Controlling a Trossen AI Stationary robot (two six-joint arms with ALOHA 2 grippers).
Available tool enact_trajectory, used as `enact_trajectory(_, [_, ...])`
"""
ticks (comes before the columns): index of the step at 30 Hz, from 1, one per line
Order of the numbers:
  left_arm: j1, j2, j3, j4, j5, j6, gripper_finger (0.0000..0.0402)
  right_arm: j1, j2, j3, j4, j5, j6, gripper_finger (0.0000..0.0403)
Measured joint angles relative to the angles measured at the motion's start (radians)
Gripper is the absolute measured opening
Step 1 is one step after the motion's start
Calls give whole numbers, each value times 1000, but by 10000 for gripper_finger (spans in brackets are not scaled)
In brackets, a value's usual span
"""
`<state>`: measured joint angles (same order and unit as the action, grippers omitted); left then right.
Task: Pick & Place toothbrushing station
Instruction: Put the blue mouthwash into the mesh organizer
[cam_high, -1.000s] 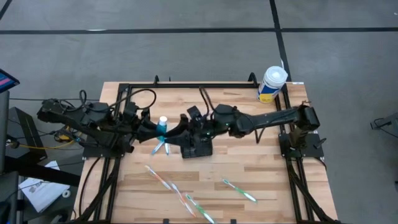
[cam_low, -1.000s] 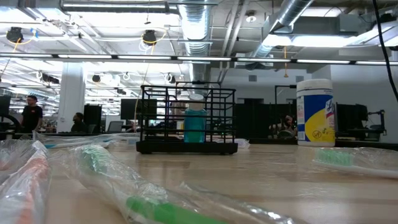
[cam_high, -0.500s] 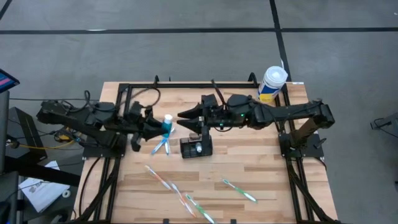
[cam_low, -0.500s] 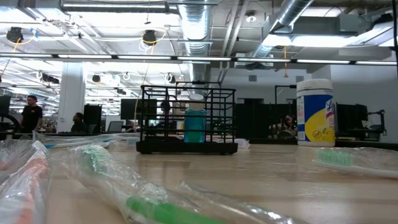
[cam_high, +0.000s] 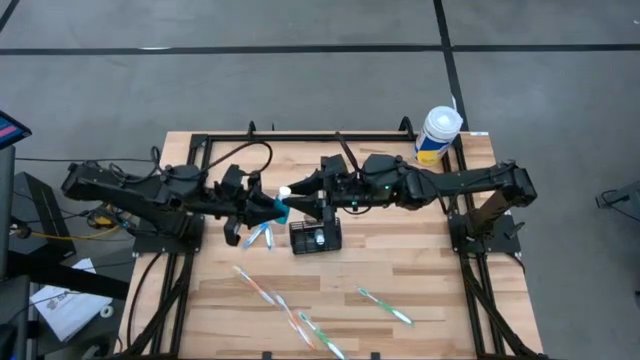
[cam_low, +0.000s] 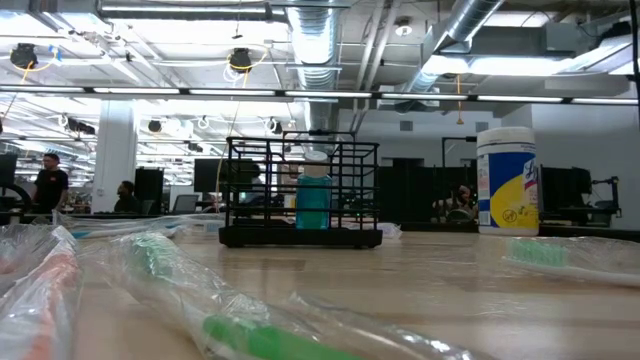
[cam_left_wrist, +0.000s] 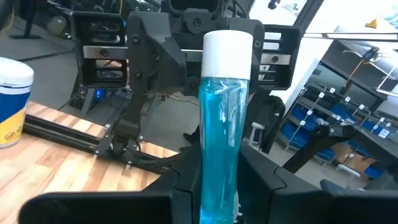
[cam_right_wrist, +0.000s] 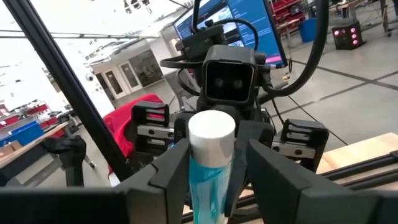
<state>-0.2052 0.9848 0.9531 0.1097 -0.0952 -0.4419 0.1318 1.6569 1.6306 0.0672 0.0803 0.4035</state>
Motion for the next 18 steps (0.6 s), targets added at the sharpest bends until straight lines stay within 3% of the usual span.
enact_trajectory(18, [11,68,1,69,55,-6,61,-15,1,0,33,-8,-8,136])
